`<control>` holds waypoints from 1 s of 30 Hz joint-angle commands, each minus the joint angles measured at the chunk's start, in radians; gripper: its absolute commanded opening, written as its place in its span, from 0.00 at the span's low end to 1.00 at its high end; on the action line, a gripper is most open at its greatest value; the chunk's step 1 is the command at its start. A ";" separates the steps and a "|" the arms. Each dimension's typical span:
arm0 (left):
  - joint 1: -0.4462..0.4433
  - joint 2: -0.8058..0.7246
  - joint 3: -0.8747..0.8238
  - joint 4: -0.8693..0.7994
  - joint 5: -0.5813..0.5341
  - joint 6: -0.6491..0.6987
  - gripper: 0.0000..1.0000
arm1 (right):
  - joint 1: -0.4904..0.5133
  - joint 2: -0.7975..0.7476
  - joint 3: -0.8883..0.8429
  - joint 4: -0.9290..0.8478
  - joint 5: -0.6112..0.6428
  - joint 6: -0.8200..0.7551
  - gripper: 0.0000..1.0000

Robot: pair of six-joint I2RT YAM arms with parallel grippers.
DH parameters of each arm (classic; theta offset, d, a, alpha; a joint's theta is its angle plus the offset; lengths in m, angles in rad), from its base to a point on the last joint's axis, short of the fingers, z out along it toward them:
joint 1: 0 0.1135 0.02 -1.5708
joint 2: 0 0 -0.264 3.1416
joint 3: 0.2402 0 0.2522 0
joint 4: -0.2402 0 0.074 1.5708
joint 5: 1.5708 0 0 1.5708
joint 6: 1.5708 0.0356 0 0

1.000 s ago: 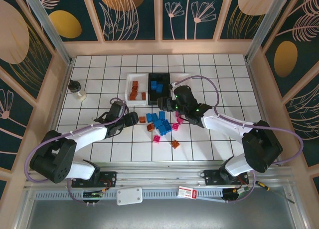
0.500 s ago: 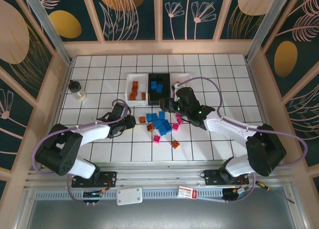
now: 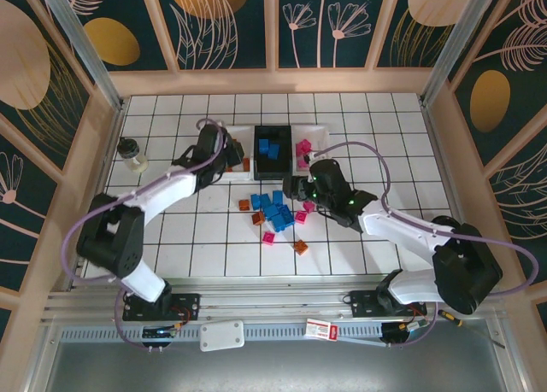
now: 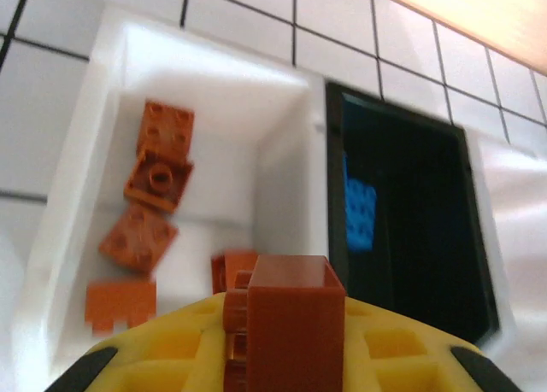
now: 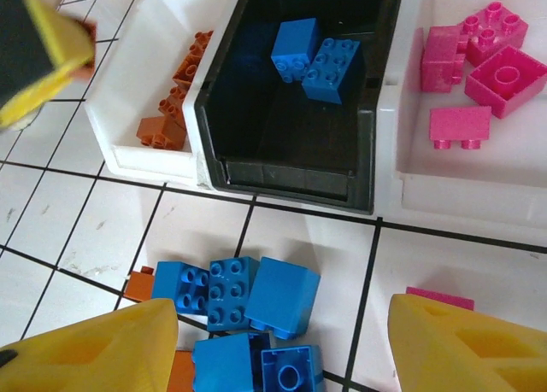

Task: Sort the legos into containers by color
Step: Place the lego in the container, then pick up the lego from the center of the table.

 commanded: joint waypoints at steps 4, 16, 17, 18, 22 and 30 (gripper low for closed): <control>0.035 0.217 0.205 -0.048 -0.011 0.032 0.40 | -0.008 -0.036 -0.051 -0.021 -0.023 0.016 0.67; 0.032 -0.036 0.118 -0.001 0.107 0.012 0.91 | 0.112 0.122 0.034 0.030 -0.044 -0.012 0.67; 0.031 -0.074 0.081 0.012 0.118 0.008 0.94 | 0.123 0.147 0.053 0.036 -0.044 -0.015 0.67; 0.029 -0.118 0.035 0.022 0.124 0.002 0.95 | 0.135 0.180 0.076 0.044 -0.045 -0.019 0.67; 0.029 -0.288 -0.159 0.058 0.152 -0.019 0.99 | 0.175 0.306 0.173 0.065 -0.042 -0.038 0.68; 0.029 -0.571 -0.414 0.006 0.126 -0.045 0.98 | 0.196 0.518 0.356 0.000 0.007 -0.072 0.65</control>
